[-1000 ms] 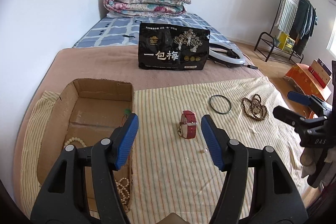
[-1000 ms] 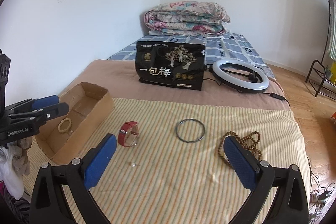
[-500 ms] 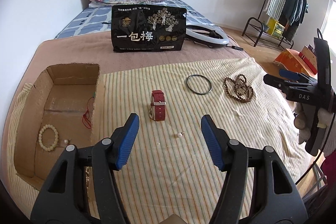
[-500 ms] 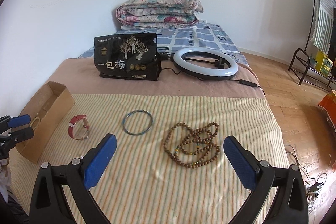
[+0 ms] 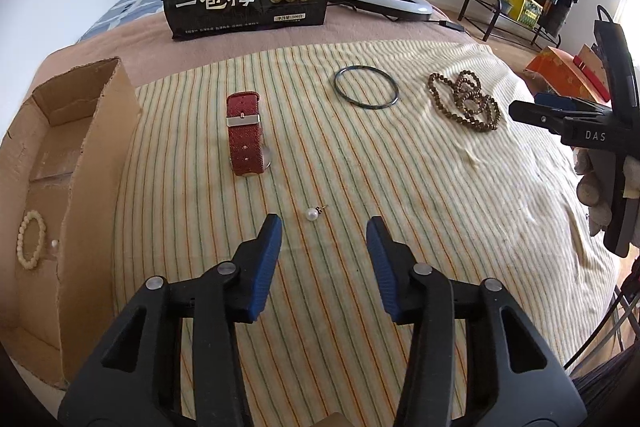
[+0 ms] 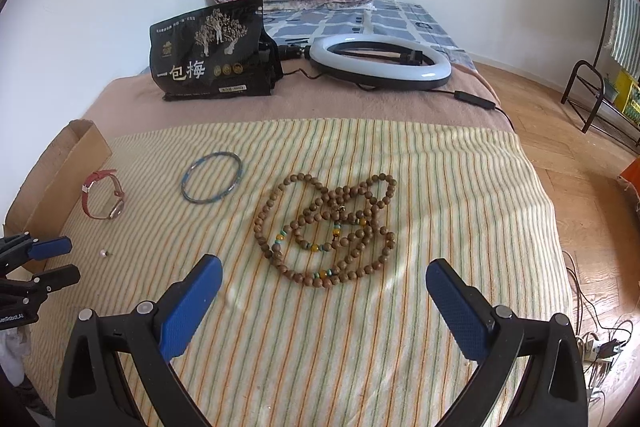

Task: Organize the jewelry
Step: 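Grasp the pearl stud with the left tool while the right tool grasps the wooden bead necklace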

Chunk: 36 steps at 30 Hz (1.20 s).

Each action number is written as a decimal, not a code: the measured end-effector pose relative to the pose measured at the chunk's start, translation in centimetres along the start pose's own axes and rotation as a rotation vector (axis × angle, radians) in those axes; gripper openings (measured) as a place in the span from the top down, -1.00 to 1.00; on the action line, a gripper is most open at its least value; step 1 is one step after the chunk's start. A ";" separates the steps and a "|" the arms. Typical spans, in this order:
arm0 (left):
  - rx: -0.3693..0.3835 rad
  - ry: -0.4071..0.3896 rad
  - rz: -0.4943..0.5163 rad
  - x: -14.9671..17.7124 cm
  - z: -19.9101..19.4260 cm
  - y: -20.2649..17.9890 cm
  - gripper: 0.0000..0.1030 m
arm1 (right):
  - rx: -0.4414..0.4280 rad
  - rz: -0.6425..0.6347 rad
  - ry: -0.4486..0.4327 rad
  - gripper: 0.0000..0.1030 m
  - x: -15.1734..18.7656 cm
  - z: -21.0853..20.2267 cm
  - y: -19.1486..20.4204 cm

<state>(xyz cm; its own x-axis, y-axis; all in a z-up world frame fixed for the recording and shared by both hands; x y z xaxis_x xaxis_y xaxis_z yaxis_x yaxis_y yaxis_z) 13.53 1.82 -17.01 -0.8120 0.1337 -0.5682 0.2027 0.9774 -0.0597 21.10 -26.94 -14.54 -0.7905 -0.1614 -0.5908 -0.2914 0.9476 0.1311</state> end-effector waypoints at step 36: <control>0.003 0.028 0.022 -0.3 3.7 0.2 0.83 | 0.051 0.008 0.099 -0.85 -1.7 8.4 -0.3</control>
<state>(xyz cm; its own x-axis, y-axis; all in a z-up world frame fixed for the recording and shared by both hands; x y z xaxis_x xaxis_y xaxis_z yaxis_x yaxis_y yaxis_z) 15.83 1.41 -19.89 -0.8220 0.1600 -0.5465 0.2224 0.9737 -0.0495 27.08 -24.64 -20.22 -0.8430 -0.1776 -0.5077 -0.2586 0.9615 0.0931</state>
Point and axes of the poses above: each gripper's, at about its wrist camera, not at the fingertips, and z roughly the way its jaws point, y to its left, x to its underside, the point moved 2 cm from there along z, roughly the way its jaws point, and after that the axes turned 5 degrees about z, right-handed, at the moved point
